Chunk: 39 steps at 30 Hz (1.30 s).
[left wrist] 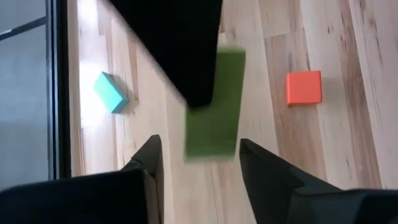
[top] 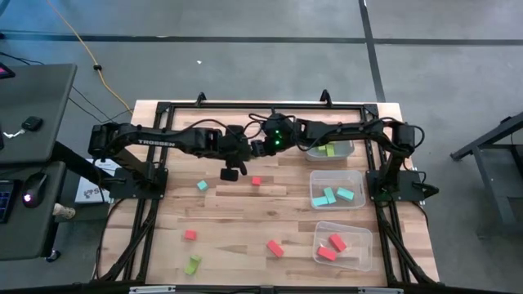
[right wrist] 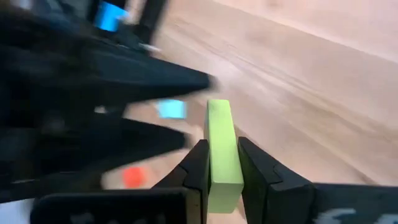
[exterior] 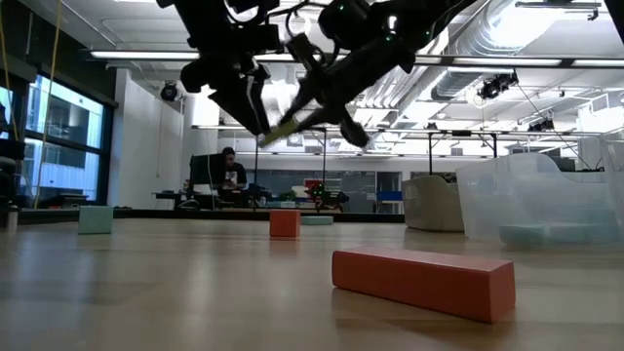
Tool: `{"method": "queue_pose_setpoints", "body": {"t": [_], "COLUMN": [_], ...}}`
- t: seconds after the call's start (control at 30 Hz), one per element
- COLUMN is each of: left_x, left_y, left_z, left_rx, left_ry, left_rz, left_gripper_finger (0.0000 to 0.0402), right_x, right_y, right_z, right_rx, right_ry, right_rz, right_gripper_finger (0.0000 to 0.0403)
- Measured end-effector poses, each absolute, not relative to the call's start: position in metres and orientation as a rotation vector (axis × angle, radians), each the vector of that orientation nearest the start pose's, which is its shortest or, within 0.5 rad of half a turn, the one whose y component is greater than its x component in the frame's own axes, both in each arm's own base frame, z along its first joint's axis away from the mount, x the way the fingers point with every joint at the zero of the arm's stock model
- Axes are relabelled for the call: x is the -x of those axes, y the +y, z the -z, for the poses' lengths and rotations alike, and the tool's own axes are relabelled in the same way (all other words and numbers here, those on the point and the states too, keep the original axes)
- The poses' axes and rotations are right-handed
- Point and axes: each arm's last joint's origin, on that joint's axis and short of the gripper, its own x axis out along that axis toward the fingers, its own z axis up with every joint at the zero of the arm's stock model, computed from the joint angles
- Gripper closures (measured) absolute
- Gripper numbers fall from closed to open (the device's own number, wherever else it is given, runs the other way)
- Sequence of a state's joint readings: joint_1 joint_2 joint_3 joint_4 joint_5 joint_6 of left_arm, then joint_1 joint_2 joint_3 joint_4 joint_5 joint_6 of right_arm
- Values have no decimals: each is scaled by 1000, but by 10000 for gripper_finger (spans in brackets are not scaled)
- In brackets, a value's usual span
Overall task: Sort & place blocks by color
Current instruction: Put the light green block into the gray bin
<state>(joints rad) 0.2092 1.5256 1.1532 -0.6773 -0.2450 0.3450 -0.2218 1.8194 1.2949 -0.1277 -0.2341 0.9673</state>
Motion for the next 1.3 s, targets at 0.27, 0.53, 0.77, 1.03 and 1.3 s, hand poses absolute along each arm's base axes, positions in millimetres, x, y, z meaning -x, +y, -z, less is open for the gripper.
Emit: {"method": "queue_pose_setpoints", "body": {"t": [0.27, 0.53, 0.77, 1.03, 1.3], "left_x": [-293, -292, -289, -283, -280], "left_y": [70, 77, 95, 113, 122], "left_z": [-250, -250, -251, -251, -251], "left_rx": [-299, -288, -163, -20, 65], "left_ry": [1165, 1158, 1125, 1103, 1073], "left_rz": [-228, -265, -384, -507, -580], "left_gripper_finger": [263, 265, 265, 265, 265], "right_x": [-379, -358, -319, -273, -239], "right_y": [-77, -78, -86, -104, -118], "right_z": [-220, -237, -263, -293, -304], "right_rx": [-1048, -944, -765, -556, -442], "right_ry": [781, 832, 912, 944, 1009], "right_rz": [421, 495, 646, 820, 1034], "right_gripper_finger": [363, 363, 363, 362, 360]}}
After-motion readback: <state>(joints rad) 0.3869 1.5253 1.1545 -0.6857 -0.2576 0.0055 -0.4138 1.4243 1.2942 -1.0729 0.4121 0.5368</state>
